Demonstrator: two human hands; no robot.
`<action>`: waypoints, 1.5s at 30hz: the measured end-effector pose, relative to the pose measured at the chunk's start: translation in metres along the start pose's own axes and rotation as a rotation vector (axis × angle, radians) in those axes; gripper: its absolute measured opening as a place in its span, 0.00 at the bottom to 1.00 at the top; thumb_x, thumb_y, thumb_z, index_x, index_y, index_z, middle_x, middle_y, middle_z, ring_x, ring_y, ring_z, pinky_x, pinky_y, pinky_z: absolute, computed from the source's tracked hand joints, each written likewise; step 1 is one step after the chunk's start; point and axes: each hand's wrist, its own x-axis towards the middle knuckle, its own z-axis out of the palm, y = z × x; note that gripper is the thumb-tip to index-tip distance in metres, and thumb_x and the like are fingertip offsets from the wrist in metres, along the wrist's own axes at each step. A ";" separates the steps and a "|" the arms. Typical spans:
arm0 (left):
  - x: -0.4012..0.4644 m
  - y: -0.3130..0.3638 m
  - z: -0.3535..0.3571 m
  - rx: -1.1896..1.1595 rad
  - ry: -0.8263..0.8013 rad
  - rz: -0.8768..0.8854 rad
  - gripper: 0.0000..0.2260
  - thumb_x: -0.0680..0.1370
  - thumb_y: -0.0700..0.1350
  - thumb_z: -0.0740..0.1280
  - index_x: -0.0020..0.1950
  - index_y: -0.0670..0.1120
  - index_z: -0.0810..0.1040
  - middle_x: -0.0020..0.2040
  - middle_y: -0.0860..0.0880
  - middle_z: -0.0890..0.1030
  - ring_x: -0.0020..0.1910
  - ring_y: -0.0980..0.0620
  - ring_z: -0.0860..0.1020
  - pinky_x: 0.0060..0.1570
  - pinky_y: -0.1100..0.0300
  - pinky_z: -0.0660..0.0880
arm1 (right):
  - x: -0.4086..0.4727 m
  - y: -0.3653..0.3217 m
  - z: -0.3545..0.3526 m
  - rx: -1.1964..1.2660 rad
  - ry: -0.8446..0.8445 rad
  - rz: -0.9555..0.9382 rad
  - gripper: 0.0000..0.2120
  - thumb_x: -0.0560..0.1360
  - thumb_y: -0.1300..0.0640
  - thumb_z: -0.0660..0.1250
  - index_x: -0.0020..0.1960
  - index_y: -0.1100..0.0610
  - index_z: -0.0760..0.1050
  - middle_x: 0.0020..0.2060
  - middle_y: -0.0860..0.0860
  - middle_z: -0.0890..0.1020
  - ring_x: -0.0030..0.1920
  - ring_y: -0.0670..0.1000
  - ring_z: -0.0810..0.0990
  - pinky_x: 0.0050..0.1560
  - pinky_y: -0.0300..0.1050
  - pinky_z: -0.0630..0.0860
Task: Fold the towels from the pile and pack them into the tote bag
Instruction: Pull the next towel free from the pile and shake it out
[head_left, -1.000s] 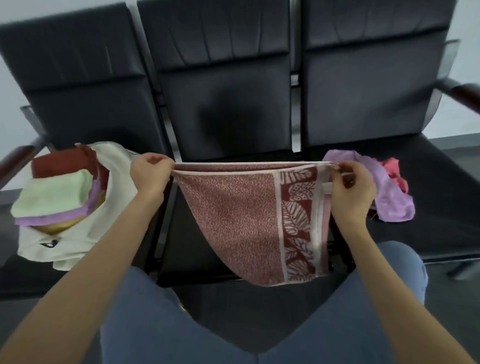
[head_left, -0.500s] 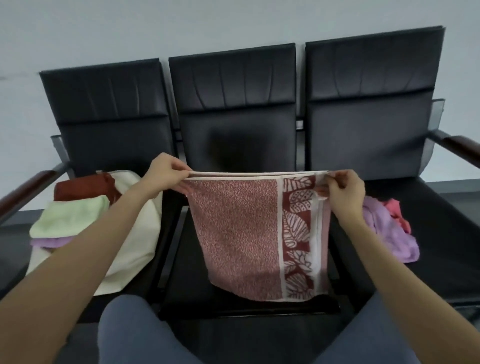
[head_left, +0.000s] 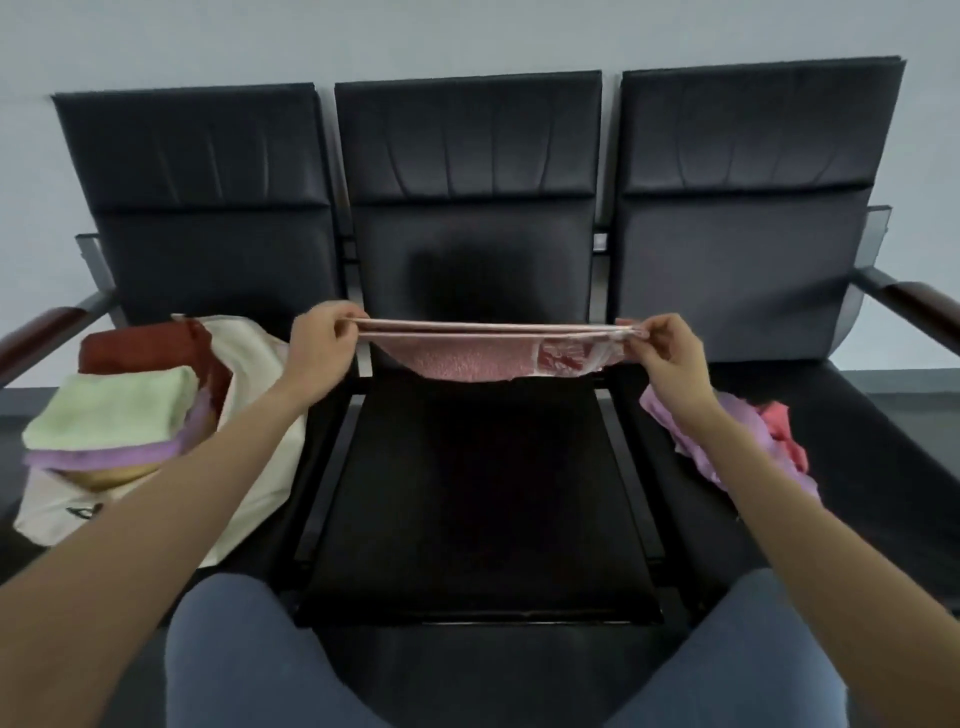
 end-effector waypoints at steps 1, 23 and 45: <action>-0.017 -0.014 0.010 0.007 -0.046 -0.044 0.11 0.76 0.32 0.61 0.50 0.39 0.82 0.48 0.43 0.82 0.48 0.47 0.78 0.48 0.60 0.69 | -0.014 0.017 0.002 -0.008 -0.020 0.038 0.13 0.76 0.73 0.63 0.43 0.56 0.68 0.44 0.50 0.80 0.43 0.37 0.81 0.45 0.32 0.76; -0.218 -0.016 0.133 0.224 -0.913 0.123 0.23 0.70 0.52 0.69 0.63 0.47 0.73 0.60 0.48 0.71 0.60 0.49 0.70 0.56 0.57 0.66 | -0.174 0.135 0.004 -0.567 -0.352 0.258 0.08 0.69 0.64 0.75 0.39 0.55 0.77 0.42 0.48 0.73 0.32 0.43 0.75 0.38 0.24 0.69; -0.212 0.044 0.242 -0.391 -0.898 -0.033 0.06 0.73 0.46 0.70 0.48 0.48 0.83 0.43 0.53 0.83 0.40 0.56 0.80 0.44 0.54 0.78 | 0.036 0.235 0.049 -0.572 -0.184 0.581 0.06 0.71 0.59 0.64 0.35 0.55 0.74 0.34 0.51 0.78 0.37 0.51 0.78 0.42 0.51 0.79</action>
